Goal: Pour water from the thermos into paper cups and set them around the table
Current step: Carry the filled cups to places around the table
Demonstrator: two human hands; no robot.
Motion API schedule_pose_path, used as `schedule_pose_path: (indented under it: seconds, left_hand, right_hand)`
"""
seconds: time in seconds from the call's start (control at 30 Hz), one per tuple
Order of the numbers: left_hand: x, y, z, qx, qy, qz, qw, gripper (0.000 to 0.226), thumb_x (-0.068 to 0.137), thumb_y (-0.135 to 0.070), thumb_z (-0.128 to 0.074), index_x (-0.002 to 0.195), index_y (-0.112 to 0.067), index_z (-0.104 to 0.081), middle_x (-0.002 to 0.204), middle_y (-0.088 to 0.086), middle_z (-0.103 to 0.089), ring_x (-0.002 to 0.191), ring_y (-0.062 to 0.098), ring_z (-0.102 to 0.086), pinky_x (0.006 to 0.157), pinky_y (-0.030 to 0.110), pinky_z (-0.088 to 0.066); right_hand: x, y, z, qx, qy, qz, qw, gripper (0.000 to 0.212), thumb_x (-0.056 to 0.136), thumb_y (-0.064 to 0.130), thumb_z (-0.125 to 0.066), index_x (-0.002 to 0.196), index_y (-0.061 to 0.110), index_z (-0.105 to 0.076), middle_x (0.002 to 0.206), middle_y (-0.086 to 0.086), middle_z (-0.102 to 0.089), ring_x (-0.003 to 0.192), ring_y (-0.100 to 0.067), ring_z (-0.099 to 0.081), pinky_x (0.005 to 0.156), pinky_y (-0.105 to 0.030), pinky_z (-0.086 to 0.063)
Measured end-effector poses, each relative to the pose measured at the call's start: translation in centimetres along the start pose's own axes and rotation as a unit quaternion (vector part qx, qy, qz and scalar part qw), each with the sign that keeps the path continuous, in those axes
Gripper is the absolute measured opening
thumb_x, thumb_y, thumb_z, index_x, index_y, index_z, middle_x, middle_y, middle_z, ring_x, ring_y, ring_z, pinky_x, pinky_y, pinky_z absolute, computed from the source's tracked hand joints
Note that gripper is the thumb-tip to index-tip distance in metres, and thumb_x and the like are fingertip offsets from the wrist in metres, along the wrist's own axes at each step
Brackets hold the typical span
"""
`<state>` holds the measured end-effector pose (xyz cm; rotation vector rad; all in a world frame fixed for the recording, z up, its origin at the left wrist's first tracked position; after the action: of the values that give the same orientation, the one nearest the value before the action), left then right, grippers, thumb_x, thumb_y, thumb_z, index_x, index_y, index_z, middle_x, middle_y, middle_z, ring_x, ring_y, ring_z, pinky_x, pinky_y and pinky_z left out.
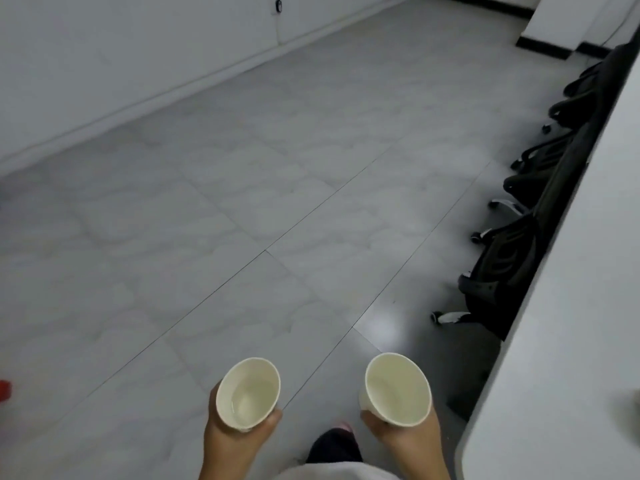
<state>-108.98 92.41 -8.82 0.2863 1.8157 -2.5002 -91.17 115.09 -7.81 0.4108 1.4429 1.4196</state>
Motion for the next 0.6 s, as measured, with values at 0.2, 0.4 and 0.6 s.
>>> schedule_pose_path:
  seconds: [0.2, 0.4, 0.6]
  left_hand:
    - [7.2, -2.3, -4.5, 0.045, 0.042, -0.003, 0.998, 0.067, 0.036, 0.023, -0.078, 0.099, 0.009, -0.057, 0.089, 0.014, -0.061, 0.068, -0.029, -0.051, 0.064, -0.009, -0.035]
    - [17.1, -7.3, -12.1, 0.041, 0.113, -0.04, 0.992, 0.073, 0.036, 0.022, -0.079, 0.103, 0.01, -0.055, 0.096, 0.022, -0.063, 0.073, -0.007, -0.061, 0.067, -0.004, -0.039]
    - [25.8, -14.3, -23.1, 0.049, 0.148, -0.102, 0.982, 0.078, 0.033, 0.014, -0.085, 0.098, -0.015, -0.052, 0.089, 0.012, -0.06, 0.079, -0.007, -0.059, 0.064, -0.009, -0.035]
  right_hand:
    - [5.6, 5.1, -2.8, -0.002, -0.019, 0.028, 0.999, 0.053, 0.049, -0.001, -0.082, 0.088, 0.022, -0.055, 0.077, 0.02, -0.056, 0.062, 0.012, -0.053, 0.055, 0.006, -0.035]
    - [16.6, 11.0, -2.2, 0.005, -0.043, 0.07, 0.997, 0.053, 0.039, 0.023, -0.09, 0.076, 0.048, -0.061, 0.069, 0.02, -0.062, 0.084, -0.004, -0.063, 0.075, -0.007, -0.039]
    - [27.3, 15.3, 0.0, -0.05, -0.11, 0.082, 0.989, 0.069, 0.042, -0.005, -0.084, 0.106, 0.003, -0.058, 0.091, -0.001, -0.058, 0.085, -0.017, -0.057, 0.069, -0.004, -0.032]
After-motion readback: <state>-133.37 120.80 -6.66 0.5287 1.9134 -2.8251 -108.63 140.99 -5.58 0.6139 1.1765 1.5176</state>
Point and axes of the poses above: each hand's wrist, its own x-axis towards the middle knuckle, its own z-axis out of the back of the hand, y = z × x, the point moved 9 cm from there along x, towards the middle knuckle
